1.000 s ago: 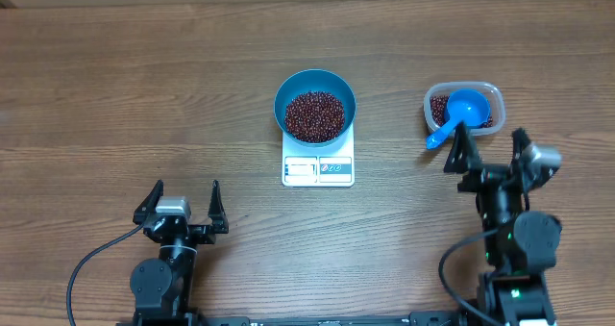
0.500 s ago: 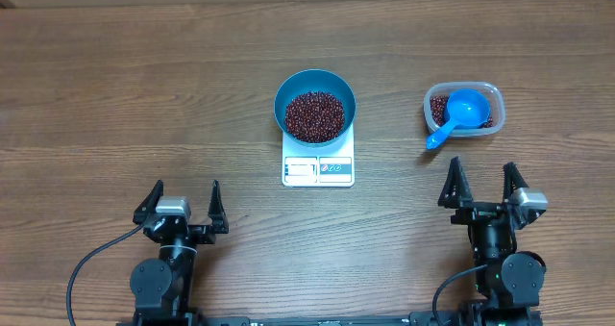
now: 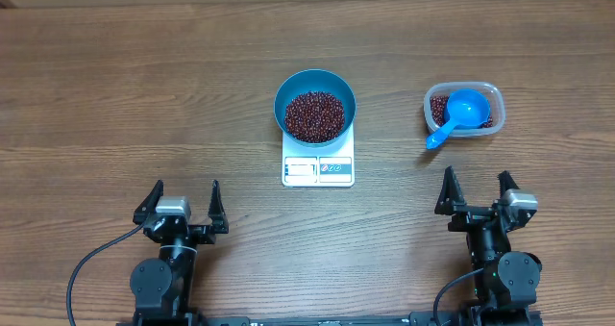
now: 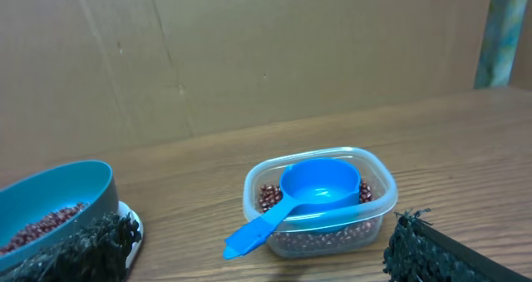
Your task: Scoop item into bowl and weigh 150g on scale
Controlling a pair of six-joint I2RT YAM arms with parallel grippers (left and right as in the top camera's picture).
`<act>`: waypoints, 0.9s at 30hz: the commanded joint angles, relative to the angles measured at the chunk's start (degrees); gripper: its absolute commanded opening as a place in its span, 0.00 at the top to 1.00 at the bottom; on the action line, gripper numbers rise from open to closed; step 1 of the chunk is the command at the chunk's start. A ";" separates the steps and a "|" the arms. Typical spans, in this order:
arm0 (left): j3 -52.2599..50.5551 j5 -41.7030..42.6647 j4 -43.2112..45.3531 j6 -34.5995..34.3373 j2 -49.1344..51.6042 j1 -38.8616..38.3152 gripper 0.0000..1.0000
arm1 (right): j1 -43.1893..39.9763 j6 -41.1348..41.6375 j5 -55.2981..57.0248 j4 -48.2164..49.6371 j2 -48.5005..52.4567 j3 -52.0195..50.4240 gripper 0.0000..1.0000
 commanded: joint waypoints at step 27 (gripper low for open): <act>-0.24 -0.33 -0.11 1.29 -0.50 0.31 0.01 | -0.17 -13.33 -4.96 -0.26 -0.61 -0.59 0.00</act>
